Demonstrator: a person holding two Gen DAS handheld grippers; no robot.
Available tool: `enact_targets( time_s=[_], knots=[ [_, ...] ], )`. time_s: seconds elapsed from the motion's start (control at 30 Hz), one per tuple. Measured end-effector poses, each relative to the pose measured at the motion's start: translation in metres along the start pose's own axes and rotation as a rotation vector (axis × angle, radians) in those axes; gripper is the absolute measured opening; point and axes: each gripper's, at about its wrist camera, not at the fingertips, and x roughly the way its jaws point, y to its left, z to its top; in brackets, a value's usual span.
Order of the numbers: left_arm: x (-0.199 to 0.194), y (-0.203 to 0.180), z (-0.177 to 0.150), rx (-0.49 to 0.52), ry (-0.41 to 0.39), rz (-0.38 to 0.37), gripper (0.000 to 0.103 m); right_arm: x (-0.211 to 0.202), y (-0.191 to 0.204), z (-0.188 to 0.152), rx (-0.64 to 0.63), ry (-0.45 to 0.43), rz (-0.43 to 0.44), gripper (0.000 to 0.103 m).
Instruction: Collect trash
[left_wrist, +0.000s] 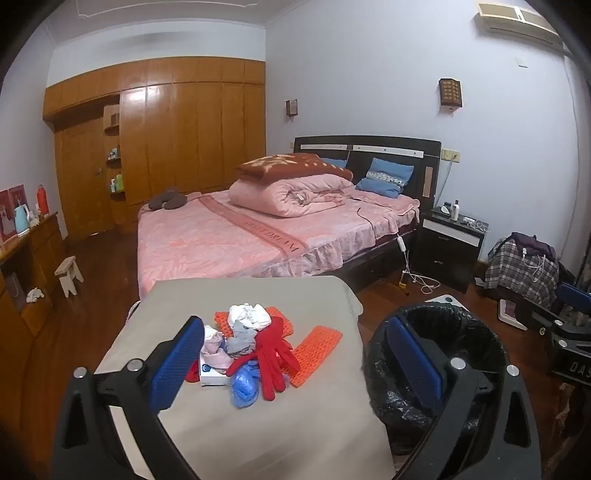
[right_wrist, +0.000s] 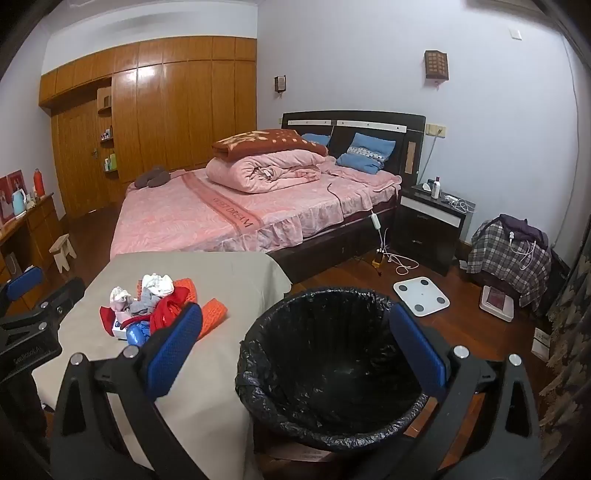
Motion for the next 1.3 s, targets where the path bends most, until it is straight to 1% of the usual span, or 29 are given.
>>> enact_targets(
  time_s=[1.3],
  knots=[
    [0.006,0.002,-0.0016,0.012,0.0,0.006,0.097,-0.0008,0.0003,0.0004,0.0,-0.009,0.0,0.098]
  ],
)
